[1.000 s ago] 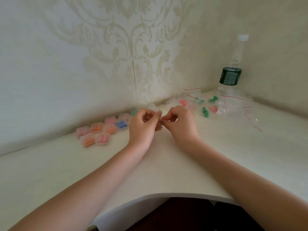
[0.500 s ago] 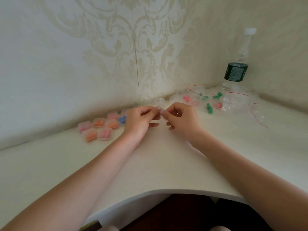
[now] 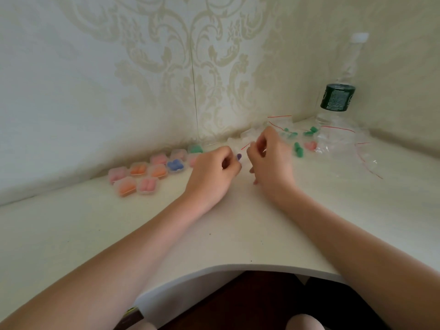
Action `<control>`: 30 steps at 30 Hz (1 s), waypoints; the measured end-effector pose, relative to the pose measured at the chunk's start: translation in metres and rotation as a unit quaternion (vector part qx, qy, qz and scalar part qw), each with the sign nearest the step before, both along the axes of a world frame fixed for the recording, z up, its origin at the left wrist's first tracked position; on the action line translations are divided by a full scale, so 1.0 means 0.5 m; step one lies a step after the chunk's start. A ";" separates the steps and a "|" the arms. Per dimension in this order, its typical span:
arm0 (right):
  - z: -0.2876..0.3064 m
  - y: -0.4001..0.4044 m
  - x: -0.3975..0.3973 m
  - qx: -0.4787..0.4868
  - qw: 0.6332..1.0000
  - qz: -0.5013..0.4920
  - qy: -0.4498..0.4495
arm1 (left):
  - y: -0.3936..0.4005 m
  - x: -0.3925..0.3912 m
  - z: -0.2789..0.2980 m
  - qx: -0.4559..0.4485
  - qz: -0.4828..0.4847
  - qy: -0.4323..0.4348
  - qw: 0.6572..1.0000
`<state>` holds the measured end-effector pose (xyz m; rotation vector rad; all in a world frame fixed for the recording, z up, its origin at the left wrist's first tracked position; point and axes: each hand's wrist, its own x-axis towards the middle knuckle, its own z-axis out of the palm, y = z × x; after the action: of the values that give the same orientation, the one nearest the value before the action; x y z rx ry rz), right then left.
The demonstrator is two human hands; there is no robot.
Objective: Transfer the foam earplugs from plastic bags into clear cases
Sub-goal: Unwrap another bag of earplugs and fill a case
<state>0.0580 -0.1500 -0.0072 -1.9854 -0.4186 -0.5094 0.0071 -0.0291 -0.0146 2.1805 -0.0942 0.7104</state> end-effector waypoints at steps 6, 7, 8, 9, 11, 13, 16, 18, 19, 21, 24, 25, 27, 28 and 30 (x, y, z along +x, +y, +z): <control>0.007 -0.012 -0.004 -0.139 0.980 0.070 -0.128 | 0.005 0.003 0.003 -0.087 0.029 0.034 0.995; 0.009 -0.012 -0.007 -0.171 0.973 0.073 -0.139 | 0.006 0.004 0.002 -0.101 0.031 0.037 0.994; 0.011 -0.011 -0.010 -0.201 0.967 0.067 -0.138 | 0.006 0.004 0.003 -0.105 0.030 0.037 0.993; 0.013 -0.010 -0.013 -0.230 0.963 0.058 -0.130 | 0.003 0.002 0.004 -0.100 0.026 0.034 0.994; 0.015 -0.008 -0.014 -0.296 0.950 0.042 -0.093 | 0.001 0.001 0.003 -0.069 0.013 0.020 0.997; 0.021 -0.006 -0.017 -0.352 0.934 0.033 -0.054 | -0.001 0.000 0.000 -0.030 0.004 0.003 1.000; 0.018 -0.001 -0.022 -0.379 0.924 0.033 -0.029 | -0.002 0.002 -0.004 -0.008 -0.003 -0.013 1.000; 0.013 0.000 -0.015 -0.326 0.944 0.059 -0.008 | -0.003 -0.001 -0.002 -0.027 -0.016 -0.019 0.999; 0.011 -0.001 -0.007 -0.254 0.964 0.081 0.016 | -0.004 -0.004 0.001 -0.050 -0.013 -0.029 0.998; 0.015 -0.004 0.002 -0.065 0.985 0.136 0.086 | -0.002 -0.005 0.010 -0.117 0.029 -0.056 0.991; 0.023 -0.012 0.005 0.082 0.961 0.221 0.148 | 0.011 0.002 0.020 -0.223 0.072 -0.029 0.972; 0.024 -0.013 0.001 0.089 0.952 0.244 0.163 | 0.014 0.005 0.020 -0.274 0.047 0.004 0.961; 0.022 -0.012 -0.004 0.060 0.947 0.267 0.169 | 0.020 0.011 0.016 -0.359 -0.029 0.060 0.931; 0.019 -0.011 -0.005 0.045 0.947 0.268 0.169 | 0.022 0.011 0.014 -0.383 -0.052 0.072 0.919; 0.018 -0.010 -0.006 0.045 0.947 0.266 0.174 | 0.026 0.012 0.013 -0.421 -0.060 0.069 0.902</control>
<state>0.0550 -0.1551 0.0018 -1.7318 -0.6637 0.1586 0.0129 -0.0161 -0.0080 1.3645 0.1333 0.4059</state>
